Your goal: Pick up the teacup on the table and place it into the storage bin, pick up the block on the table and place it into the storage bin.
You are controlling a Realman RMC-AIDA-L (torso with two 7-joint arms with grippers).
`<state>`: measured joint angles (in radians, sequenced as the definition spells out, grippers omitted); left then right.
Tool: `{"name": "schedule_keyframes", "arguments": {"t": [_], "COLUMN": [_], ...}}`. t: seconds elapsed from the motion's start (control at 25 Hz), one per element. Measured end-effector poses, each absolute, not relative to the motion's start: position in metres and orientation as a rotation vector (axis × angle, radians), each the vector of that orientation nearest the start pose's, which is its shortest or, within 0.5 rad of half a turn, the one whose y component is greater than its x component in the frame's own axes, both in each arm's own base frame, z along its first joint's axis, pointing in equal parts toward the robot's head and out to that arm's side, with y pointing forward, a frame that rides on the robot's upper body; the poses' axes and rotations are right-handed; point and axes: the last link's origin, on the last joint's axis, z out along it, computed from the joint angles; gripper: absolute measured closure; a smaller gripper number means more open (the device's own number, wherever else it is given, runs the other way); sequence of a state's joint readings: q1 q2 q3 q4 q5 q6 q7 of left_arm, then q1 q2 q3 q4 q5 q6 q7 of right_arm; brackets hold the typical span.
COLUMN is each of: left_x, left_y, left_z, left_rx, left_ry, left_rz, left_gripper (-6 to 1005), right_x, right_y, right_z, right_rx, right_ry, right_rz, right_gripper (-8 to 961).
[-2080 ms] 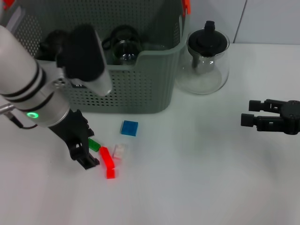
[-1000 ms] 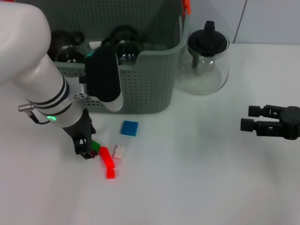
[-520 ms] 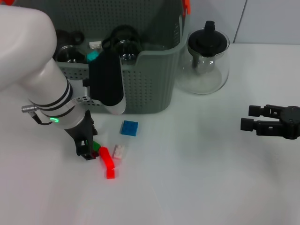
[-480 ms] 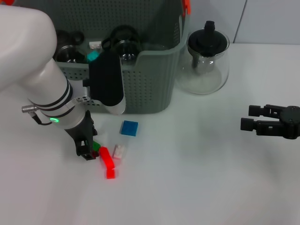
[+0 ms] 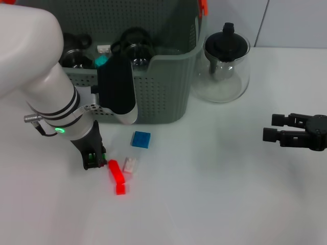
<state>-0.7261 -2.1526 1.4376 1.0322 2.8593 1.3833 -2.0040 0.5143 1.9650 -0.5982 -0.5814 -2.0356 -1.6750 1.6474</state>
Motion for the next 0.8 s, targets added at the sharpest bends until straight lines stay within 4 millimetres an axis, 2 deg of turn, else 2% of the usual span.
{"name": "schedule_keyframes", "arguments": {"t": [0.04,0.32,0.44,0.64,0.8], "left_x": [-0.208,-0.208,-0.203,-0.19,-0.178], "left_y": [0.369,0.367,0.364,0.358,0.35], "left_z": [-0.049,-0.044,-0.034,-0.007,0.014], "left_rx": [-2.758,-2.758,-2.749,-2.717,-2.762], "left_ry": [-0.129,-0.201,-0.272,-0.543,-0.843], "left_rz": [0.969,0.989,0.954,0.748,0.474], "left_gripper": [703,774,805,810,804], "right_x": [0.289,0.29,0.29,0.289,0.288], "right_y": [0.319,0.319,0.32,0.321,0.322], "right_z": [0.04,0.041,0.042,0.043,0.044], "right_rx": [-2.663,-2.66,-2.661,-2.664,-2.665], "right_ry": [1.062,1.062,1.06,1.049,1.043], "right_rz": [0.772,0.771,0.768,0.767,0.766], "right_gripper": [9,11,10,9,10]}}
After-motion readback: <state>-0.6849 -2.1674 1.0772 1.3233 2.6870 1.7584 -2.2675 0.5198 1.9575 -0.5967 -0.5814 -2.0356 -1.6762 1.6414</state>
